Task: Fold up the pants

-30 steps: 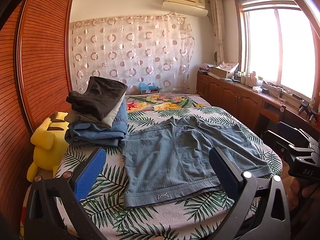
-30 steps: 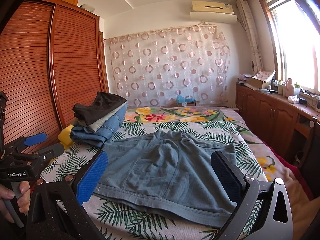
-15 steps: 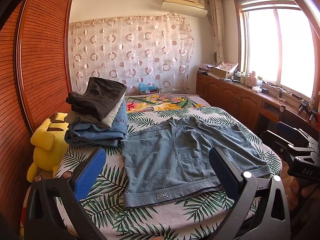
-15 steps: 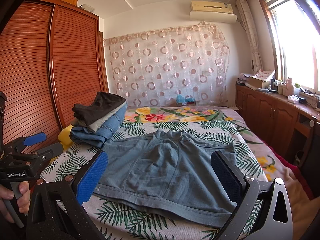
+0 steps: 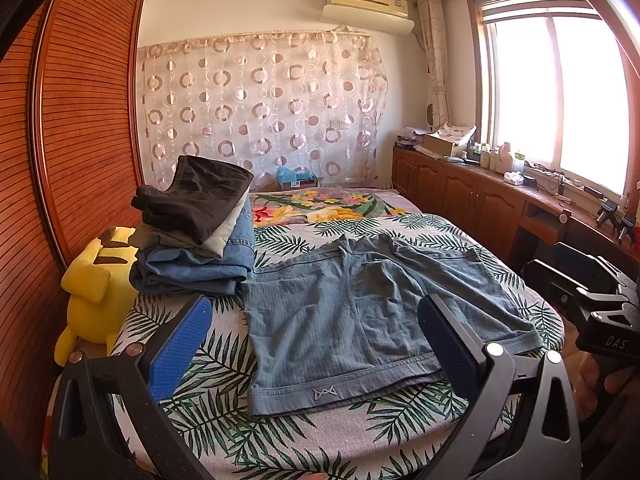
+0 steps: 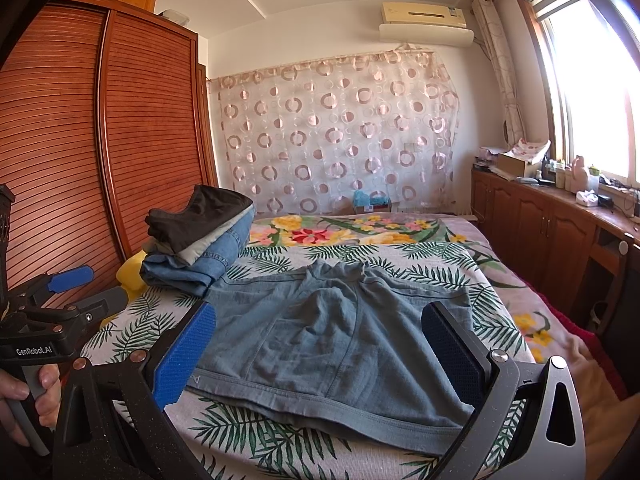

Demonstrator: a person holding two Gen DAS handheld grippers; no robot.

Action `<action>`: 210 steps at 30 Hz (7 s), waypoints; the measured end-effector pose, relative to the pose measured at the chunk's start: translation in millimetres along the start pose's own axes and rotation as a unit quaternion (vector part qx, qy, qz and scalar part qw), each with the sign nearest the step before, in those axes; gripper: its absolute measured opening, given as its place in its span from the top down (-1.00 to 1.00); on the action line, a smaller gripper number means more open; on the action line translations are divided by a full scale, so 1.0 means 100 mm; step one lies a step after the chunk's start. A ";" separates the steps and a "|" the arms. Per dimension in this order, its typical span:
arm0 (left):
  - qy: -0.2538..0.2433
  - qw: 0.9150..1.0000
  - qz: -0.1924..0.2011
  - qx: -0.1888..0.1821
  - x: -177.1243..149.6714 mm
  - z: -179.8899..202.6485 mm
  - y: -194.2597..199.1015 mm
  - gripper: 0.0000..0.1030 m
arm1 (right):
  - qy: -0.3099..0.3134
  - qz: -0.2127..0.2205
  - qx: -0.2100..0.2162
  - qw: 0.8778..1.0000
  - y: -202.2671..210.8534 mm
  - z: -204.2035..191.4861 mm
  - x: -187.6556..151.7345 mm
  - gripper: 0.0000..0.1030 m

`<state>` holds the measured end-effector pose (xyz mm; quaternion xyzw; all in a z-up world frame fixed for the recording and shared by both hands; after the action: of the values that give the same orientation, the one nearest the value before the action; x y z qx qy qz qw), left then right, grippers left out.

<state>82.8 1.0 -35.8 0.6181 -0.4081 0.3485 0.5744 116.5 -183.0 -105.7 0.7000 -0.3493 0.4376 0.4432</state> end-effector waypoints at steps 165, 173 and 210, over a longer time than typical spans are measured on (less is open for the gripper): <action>-0.040 0.971 -0.164 -0.167 -0.65 0.67 -1.35 -0.57 | 0.008 -0.151 -0.027 0.988 -0.38 0.34 -0.25 -0.50; -0.038 0.970 -0.172 -0.168 -0.84 0.67 -1.33 -0.57 | 0.011 -0.160 -0.013 0.987 -0.46 0.30 -0.22 -0.14; -0.036 0.972 -0.160 -0.171 -0.82 0.65 -1.32 -0.57 | 0.015 -0.214 0.055 0.975 -0.82 -0.05 -0.20 0.45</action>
<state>164.7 -54.5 -172.3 0.5801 -0.3774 0.1550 0.7050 179.0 -146.8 -149.3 0.7752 -0.1598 0.3614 0.4929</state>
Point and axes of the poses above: each gripper's, at about its wrist camera, not at the fingertips, and y roughly against the way its jaws point, z to its right, x to its top, the point moved 10 cm from there along -y, roughly the way its jaws point, and after that the axes turned 7 degrees about -y, right-handed, at the moved point
